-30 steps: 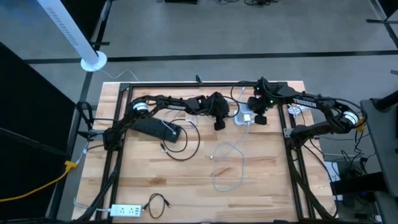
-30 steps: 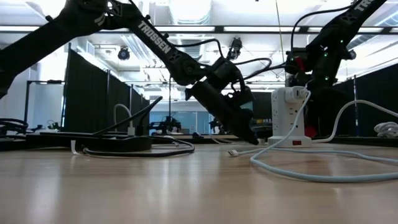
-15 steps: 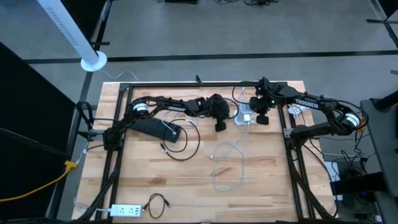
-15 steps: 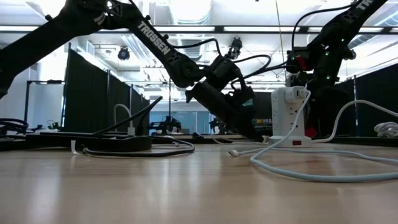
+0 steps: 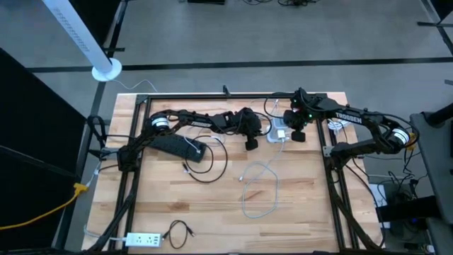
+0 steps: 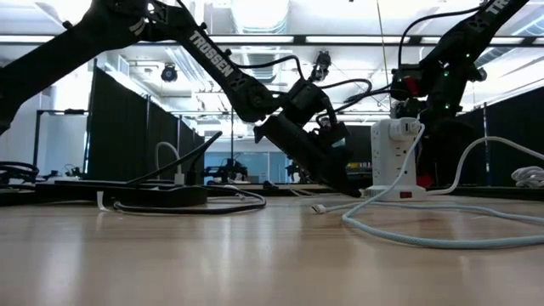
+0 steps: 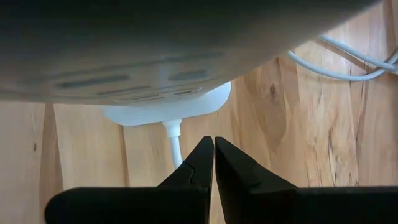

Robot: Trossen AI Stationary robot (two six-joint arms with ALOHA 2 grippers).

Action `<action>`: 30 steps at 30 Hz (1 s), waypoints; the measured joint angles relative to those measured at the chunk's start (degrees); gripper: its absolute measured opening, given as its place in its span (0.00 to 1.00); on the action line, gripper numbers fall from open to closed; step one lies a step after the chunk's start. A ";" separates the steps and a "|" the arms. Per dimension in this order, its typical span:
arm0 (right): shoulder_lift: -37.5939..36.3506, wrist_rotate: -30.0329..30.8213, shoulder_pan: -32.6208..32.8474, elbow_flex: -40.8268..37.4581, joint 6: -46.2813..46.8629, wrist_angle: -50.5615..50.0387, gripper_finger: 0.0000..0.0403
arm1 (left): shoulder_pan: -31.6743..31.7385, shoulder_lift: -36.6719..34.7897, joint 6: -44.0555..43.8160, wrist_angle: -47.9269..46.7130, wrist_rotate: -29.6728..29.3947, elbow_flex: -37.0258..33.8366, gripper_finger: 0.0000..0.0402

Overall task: Insert USB
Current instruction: Insert the bottom white charger cable into the top white outlet extension

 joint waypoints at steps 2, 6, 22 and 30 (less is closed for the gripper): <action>-0.01 0.00 0.00 0.00 0.04 0.36 0.00 | -0.07 0.15 -0.40 -0.33 -0.02 0.02 0.00; -0.01 -0.03 0.00 0.00 0.09 0.39 0.00 | -0.30 0.24 -0.75 -1.74 -0.01 0.04 0.00; 3.34 -7.15 2.30 -0.02 1.11 4.62 0.00 | -0.46 -0.90 2.33 -7.80 -0.65 1.00 0.00; 3.97 -10.44 2.78 -0.09 2.71 7.64 0.00 | -0.14 -2.94 7.28 -13.02 -1.17 0.79 0.00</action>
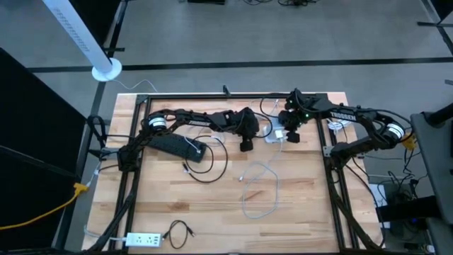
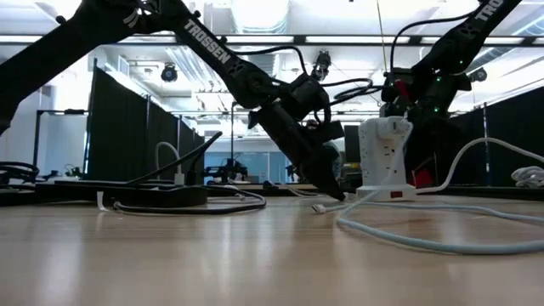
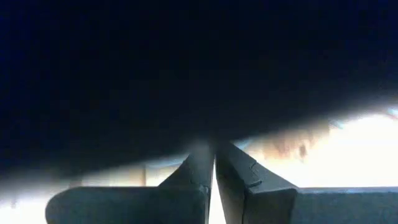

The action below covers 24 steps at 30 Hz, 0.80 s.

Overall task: Insert USB
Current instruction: Insert the bottom white charger cable into the top white outlet extension

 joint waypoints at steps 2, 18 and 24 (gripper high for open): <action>-0.02 -1.36 0.16 0.00 0.01 0.22 0.00 | 0.09 -0.18 0.13 -1.14 0.05 -0.04 0.00; -0.10 -1.78 1.95 0.02 0.87 1.07 0.00 | -0.01 -0.17 -5.09 0.70 0.17 -0.59 0.00; -0.13 -1.74 1.92 0.02 1.22 1.09 0.00 | -0.22 -0.03 -5.45 0.81 0.22 -0.70 0.00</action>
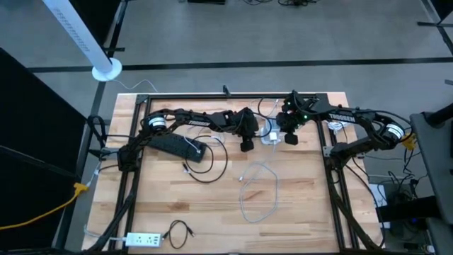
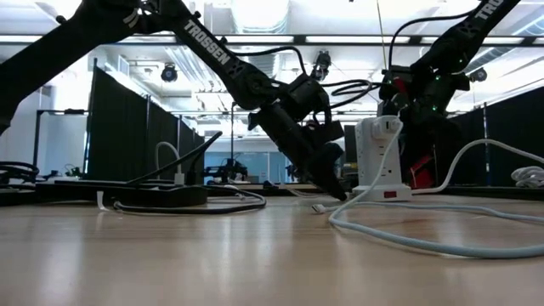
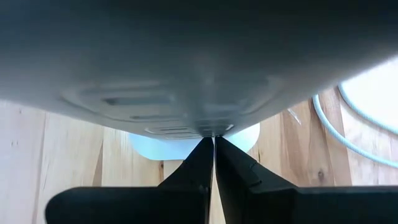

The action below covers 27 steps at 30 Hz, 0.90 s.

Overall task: Insert USB
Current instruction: Insert the bottom white charger cable into the top white outlet extension

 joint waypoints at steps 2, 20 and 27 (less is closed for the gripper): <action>0.00 0.06 0.00 0.00 -0.04 0.00 0.00 | -0.11 0.00 -0.39 0.15 -0.01 -0.02 0.00; 0.00 1.27 -0.04 -0.52 -0.39 0.13 0.00 | -0.71 -1.27 1.78 -0.24 -1.58 0.15 0.00; 0.00 1.22 -0.04 -1.23 -0.42 0.52 0.00 | -0.65 -1.95 3.63 0.34 -2.26 -0.31 0.00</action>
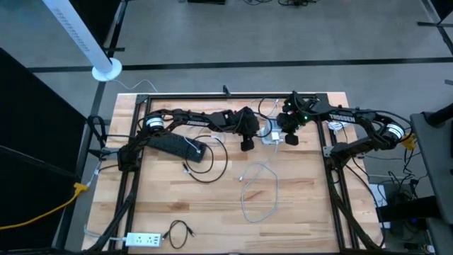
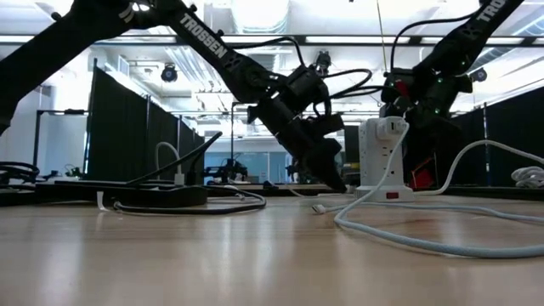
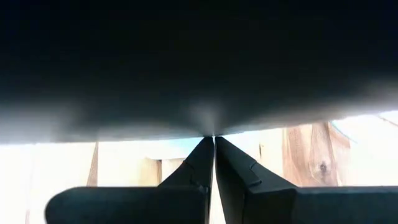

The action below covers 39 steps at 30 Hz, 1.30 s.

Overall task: Insert USB
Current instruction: Insert the bottom white charger cable into the top white outlet extension

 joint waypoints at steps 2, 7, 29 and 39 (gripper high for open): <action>0.00 -0.14 0.00 -0.27 0.01 0.32 0.00 | -0.11 -0.04 0.02 0.42 0.02 -0.79 0.00; 0.00 -0.17 0.00 -0.48 0.00 0.64 0.00 | -0.11 -0.04 -0.19 4.54 0.31 -2.83 0.00; 0.00 0.05 -0.02 -0.59 -0.59 1.07 0.00 | -0.11 0.09 -2.80 9.66 3.80 -5.19 0.00; 0.00 -0.14 -0.02 -0.59 -0.57 1.12 0.00 | -0.06 0.83 -2.84 10.53 3.73 -5.19 0.00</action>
